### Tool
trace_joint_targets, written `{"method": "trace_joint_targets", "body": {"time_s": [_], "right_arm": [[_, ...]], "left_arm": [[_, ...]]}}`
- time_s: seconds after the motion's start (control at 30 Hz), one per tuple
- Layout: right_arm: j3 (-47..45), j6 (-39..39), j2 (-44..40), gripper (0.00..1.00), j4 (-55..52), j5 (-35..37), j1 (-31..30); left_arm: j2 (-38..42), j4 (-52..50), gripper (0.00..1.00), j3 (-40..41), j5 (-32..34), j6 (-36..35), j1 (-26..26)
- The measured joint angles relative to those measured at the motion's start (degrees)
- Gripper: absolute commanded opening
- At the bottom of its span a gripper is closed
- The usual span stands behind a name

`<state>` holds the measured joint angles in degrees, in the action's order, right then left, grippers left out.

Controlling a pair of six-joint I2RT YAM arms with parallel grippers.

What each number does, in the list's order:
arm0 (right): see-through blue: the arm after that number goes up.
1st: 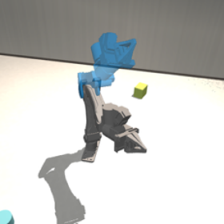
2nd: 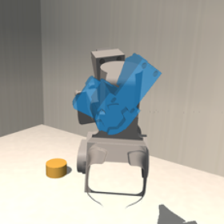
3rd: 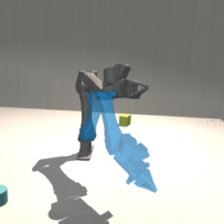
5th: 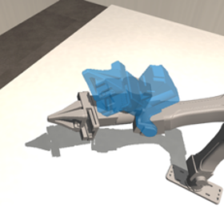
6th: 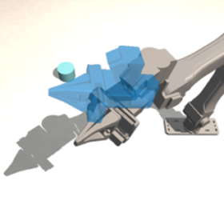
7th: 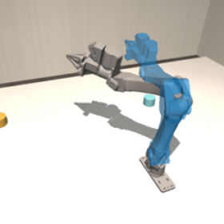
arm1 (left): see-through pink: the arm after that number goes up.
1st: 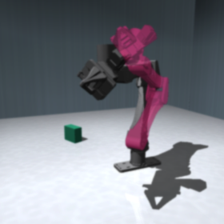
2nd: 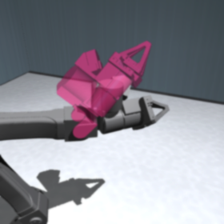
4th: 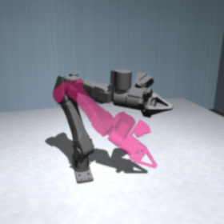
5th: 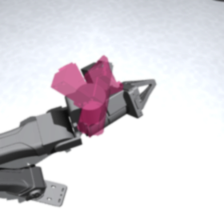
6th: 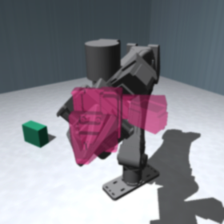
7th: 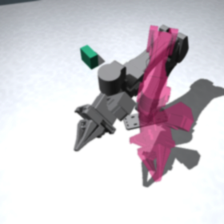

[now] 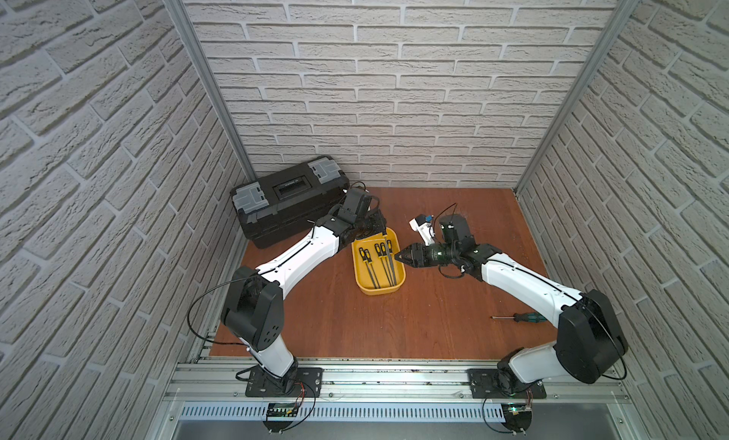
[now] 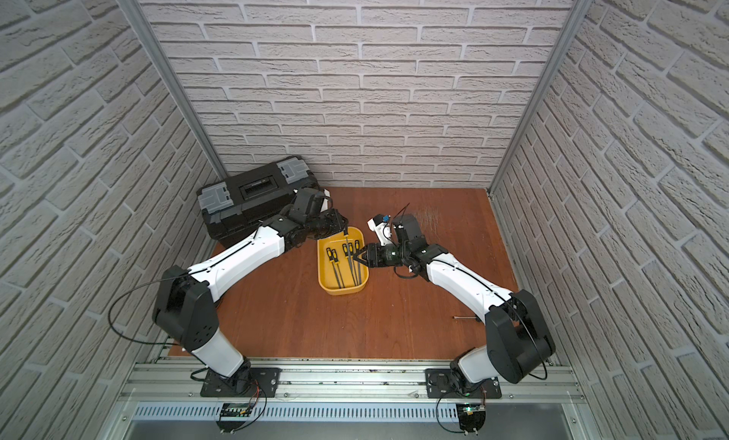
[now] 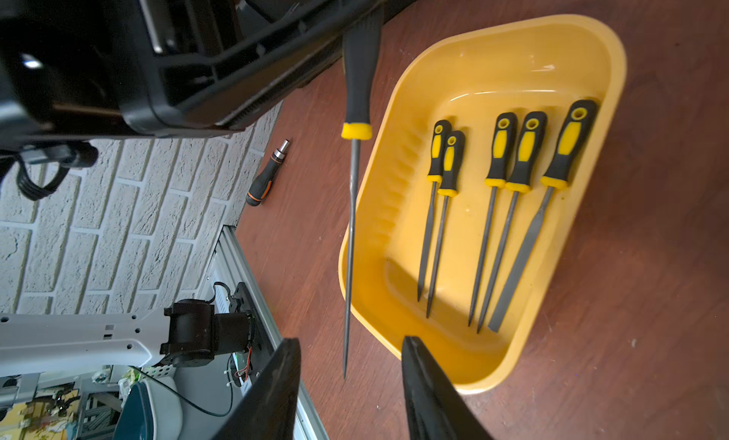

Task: Take the file tool out of the storage box
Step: Pick up the file tool from the storage box.

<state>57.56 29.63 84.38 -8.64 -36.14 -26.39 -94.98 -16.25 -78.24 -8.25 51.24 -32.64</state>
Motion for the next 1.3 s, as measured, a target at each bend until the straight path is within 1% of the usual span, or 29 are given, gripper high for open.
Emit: {"method": "trace_joint_targets", "body": {"time_s": [0.07, 0.13, 0.2, 0.23, 0.4, 0.73, 1.3], "right_arm": [[0.52, 0.22, 0.68, 0.39, 0.55, 0.00, -0.68], [1.11, 0.35, 1.29, 0.35, 0.96, 0.00, -1.25], [1.70, 0.61, 1.95, 0.28, 1.46, 0.02, -1.77], [1.88, 0.59, 2.21, 0.27, 1.68, 0.04, -1.92], [2.38, 1.01, 3.17, 0.26, 2.03, 0.11, -2.49], [2.49, 1.01, 3.43, 0.21, 2.01, 0.85, -2.91], [2.49, -0.09, 3.43, 0.20, 1.95, 2.34, -3.21]], "left_arm": [[0.09, 0.02, 0.17, 0.00, -0.17, 0.09, 0.00], [0.22, 0.26, 0.17, 0.22, -0.31, 0.33, 0.00], [0.52, 0.55, 0.17, 0.70, -0.52, 0.61, 0.00], [0.66, 0.61, 0.17, 0.96, -0.66, 0.90, 0.00], [0.85, 0.87, 0.17, 1.11, -1.07, 1.36, 0.04], [1.18, 0.85, 0.17, 1.51, -1.25, 1.44, 0.28], [1.81, 0.85, 0.16, 1.81, -1.25, 1.44, 0.66]]}}
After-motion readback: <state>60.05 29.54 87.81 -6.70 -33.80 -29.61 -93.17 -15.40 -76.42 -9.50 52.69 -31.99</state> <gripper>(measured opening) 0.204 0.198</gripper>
